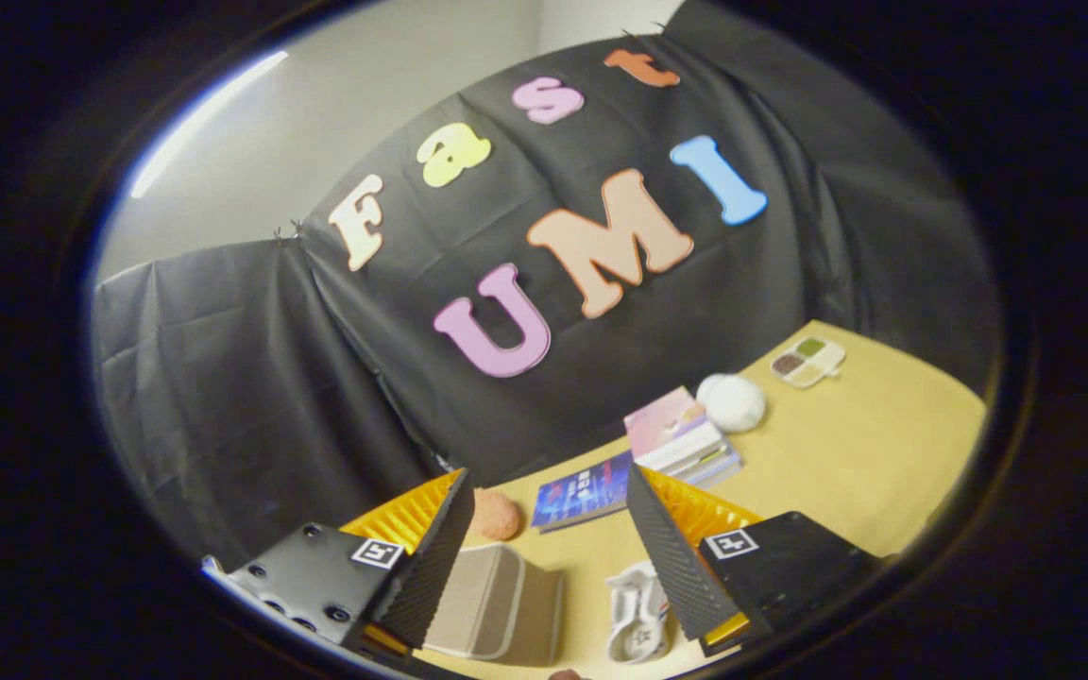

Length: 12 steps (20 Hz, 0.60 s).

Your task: Open the storage box then place both shoes into the box .Put the left shoe in first, then the right shoe, with the right side of both shoes facing outward in a uniform manner.

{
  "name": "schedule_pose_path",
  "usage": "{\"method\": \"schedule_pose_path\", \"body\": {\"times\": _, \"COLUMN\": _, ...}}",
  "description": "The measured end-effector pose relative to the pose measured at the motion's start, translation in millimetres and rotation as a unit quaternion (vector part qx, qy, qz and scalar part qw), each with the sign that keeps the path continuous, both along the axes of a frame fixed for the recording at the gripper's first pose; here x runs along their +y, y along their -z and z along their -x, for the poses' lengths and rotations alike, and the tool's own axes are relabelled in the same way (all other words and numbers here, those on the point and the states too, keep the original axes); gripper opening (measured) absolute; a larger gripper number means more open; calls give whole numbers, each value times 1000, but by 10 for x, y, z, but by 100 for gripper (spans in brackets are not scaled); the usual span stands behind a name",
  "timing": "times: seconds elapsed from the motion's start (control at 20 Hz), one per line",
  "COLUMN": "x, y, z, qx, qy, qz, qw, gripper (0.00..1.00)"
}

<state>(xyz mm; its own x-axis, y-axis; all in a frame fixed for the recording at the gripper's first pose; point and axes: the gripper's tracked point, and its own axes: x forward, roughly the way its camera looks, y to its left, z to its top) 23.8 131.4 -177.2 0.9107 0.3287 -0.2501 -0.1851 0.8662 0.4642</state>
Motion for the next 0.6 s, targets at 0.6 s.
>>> {"method": "schedule_pose_path", "body": {"times": 0.6, "x": 940, "y": 1737, "z": 518, "qx": 251, "qy": -74, "qz": -181, "qw": 948, "gripper": 99}}
